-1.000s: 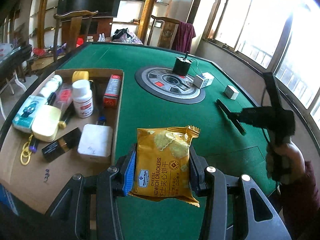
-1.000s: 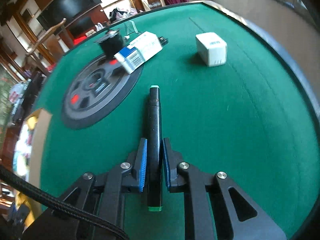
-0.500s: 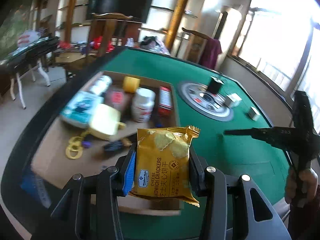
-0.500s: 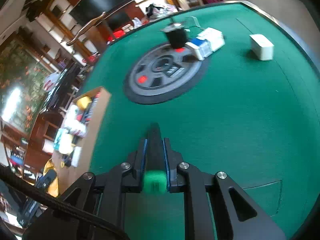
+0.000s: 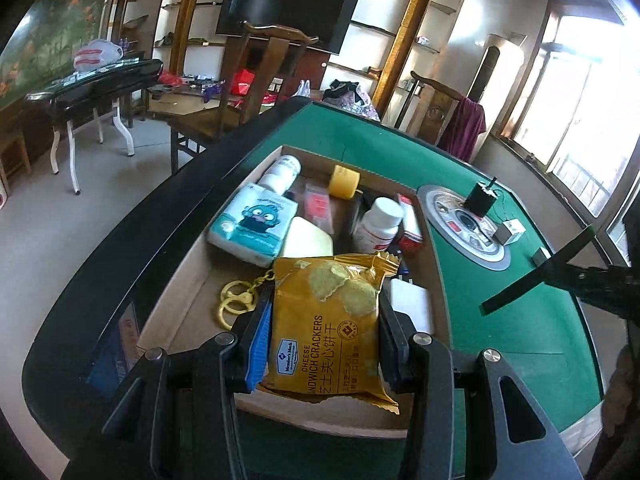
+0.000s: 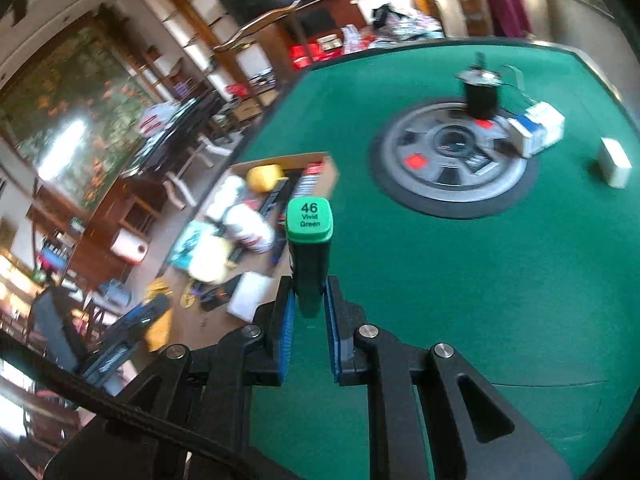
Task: Organize objects
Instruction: 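Lower the cracker packet and green-capped marker into the tray and open both grippers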
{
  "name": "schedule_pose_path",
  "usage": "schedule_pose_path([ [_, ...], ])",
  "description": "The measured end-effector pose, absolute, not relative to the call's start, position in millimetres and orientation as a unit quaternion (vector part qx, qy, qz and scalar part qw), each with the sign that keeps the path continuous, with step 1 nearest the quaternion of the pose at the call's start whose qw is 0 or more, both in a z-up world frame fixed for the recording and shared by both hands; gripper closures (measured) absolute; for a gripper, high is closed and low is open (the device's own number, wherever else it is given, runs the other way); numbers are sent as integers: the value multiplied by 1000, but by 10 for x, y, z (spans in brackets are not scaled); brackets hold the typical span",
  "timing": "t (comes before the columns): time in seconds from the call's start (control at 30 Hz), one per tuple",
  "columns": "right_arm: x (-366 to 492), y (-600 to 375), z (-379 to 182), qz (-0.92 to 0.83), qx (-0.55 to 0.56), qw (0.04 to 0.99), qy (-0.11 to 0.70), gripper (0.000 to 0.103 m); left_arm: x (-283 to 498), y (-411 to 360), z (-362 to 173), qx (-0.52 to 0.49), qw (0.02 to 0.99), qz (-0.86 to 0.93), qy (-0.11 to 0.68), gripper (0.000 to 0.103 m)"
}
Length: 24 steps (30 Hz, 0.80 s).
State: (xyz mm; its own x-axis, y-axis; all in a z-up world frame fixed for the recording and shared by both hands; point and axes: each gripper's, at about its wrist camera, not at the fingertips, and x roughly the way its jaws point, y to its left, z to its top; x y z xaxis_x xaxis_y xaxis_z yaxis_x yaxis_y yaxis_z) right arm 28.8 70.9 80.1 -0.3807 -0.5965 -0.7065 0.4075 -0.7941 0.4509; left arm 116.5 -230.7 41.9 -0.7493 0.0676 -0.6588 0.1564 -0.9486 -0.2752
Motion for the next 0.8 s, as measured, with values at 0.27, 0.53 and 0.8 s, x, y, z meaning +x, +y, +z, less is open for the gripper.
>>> schedule_pose_path([
  [0.27, 334, 178, 668, -760, 514, 385, -95, 90, 1049, -2370, 231, 373, 28, -914, 158, 63],
  [0.53, 179, -402, 258, -724, 565, 389, -78, 89, 925, -2460, 122, 389, 52, -910, 136, 63],
  [0.8, 18, -705, -12, -712, 590, 373, -76, 90, 852, -2491, 46, 398, 46, -907, 127, 63],
])
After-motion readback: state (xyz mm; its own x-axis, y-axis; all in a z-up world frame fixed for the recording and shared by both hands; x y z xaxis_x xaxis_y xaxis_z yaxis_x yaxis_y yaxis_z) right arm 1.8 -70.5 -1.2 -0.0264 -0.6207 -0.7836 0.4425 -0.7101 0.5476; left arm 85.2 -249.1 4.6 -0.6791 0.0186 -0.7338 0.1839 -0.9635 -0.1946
